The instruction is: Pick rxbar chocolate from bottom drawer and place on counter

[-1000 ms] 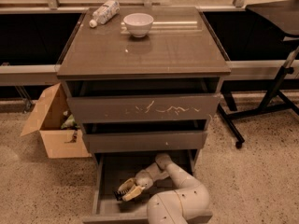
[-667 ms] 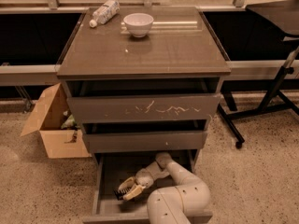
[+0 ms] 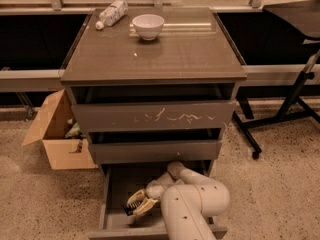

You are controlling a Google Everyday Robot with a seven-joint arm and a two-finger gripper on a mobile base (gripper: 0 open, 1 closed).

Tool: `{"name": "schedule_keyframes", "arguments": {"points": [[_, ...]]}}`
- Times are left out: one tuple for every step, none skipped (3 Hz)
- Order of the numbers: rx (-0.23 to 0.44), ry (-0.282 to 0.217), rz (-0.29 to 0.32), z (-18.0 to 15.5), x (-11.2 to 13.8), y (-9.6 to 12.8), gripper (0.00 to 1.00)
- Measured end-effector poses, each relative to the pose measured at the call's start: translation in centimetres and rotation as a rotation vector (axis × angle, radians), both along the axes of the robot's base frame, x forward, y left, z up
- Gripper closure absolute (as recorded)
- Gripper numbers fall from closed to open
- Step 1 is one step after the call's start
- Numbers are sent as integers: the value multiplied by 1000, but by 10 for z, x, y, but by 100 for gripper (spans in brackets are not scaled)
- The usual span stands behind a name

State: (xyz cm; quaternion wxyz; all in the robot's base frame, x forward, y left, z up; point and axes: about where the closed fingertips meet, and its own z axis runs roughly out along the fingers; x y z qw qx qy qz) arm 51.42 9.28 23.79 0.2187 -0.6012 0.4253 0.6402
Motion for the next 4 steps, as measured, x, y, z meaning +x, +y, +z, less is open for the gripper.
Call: {"name": "schedule_keyframes", "arguments": {"points": [[54,-3,27,44,-46,-2,100],[52,-9,25,47,-47,-1,100],[59,-46,19,69,-63,-8,100],[89,-205,-24,118,-65,-21,100]]}}
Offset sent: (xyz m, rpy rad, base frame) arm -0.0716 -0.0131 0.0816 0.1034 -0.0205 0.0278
